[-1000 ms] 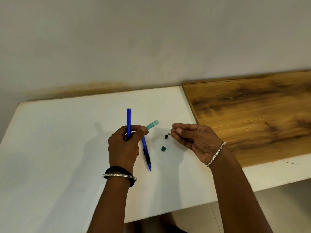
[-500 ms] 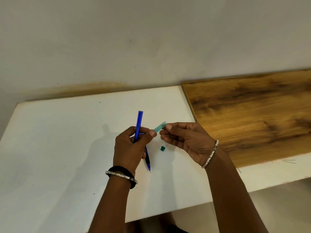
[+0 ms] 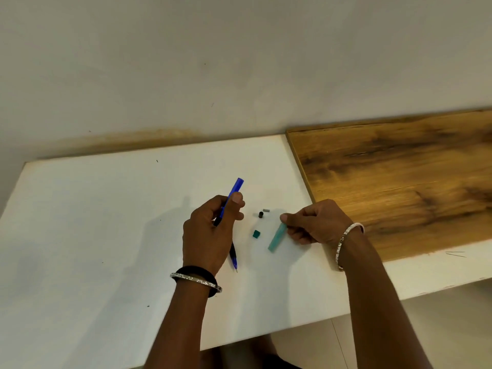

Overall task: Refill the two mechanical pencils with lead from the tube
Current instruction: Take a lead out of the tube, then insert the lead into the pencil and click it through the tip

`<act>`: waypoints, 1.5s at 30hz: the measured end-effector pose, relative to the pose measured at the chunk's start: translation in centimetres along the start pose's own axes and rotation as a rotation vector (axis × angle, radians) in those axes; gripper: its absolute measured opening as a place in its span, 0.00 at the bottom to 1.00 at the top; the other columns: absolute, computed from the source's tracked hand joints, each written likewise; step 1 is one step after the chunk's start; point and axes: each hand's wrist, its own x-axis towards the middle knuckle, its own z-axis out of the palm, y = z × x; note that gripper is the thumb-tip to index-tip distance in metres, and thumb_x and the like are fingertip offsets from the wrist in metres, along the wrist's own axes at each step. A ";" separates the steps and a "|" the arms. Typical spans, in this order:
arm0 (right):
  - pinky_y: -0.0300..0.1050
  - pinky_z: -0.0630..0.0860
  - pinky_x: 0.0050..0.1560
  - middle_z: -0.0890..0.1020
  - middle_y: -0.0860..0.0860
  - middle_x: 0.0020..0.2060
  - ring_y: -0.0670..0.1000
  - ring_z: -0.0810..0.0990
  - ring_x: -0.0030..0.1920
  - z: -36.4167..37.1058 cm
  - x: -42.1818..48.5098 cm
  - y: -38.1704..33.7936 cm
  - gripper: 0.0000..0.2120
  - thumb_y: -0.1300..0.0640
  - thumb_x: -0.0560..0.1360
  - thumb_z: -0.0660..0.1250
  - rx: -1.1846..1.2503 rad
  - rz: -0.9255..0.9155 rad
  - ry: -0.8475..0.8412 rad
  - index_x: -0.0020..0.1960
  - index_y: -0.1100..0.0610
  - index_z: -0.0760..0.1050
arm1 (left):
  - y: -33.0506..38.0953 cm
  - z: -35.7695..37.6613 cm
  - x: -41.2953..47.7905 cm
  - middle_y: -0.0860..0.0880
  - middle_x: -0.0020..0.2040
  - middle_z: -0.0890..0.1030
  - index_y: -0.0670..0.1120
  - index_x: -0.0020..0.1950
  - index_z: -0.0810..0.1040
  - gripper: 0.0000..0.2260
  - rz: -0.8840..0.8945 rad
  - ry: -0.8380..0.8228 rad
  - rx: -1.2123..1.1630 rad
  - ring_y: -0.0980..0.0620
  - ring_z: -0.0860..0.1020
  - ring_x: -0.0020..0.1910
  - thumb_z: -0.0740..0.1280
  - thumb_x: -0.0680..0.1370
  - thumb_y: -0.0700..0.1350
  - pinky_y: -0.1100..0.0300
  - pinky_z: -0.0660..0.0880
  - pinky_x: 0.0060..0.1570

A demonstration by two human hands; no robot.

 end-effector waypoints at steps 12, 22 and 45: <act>0.53 0.83 0.48 0.86 0.56 0.34 0.55 0.85 0.38 1.9 1.6 0.8 0.17 0.45 0.66 0.78 -0.386 -0.063 0.238 0.39 0.60 0.84 | -0.3 0.0 0.0 0.57 0.40 0.85 0.55 0.54 0.81 0.17 0.055 -0.099 0.077 0.62 0.81 0.42 0.61 0.74 0.63 0.66 0.73 0.40; 0.50 0.82 0.47 0.86 0.54 0.38 0.53 0.84 0.40 2.2 1.1 -0.1 0.10 0.52 0.74 0.71 -0.159 -0.199 0.410 0.42 0.58 0.84 | -0.5 0.0 0.1 0.52 0.41 0.84 0.54 0.57 0.81 0.14 0.043 -0.129 0.097 0.53 0.81 0.44 0.65 0.76 0.57 0.55 0.78 0.46; 0.45 0.81 0.51 0.75 0.48 0.69 0.44 0.78 0.57 4.6 0.4 -2.6 0.21 0.41 0.81 0.49 0.196 -0.459 0.031 0.70 0.42 0.70 | -0.4 0.1 0.2 0.49 0.47 0.84 0.51 0.60 0.80 0.15 0.023 -0.139 0.117 0.53 0.79 0.46 0.66 0.76 0.53 0.55 0.77 0.51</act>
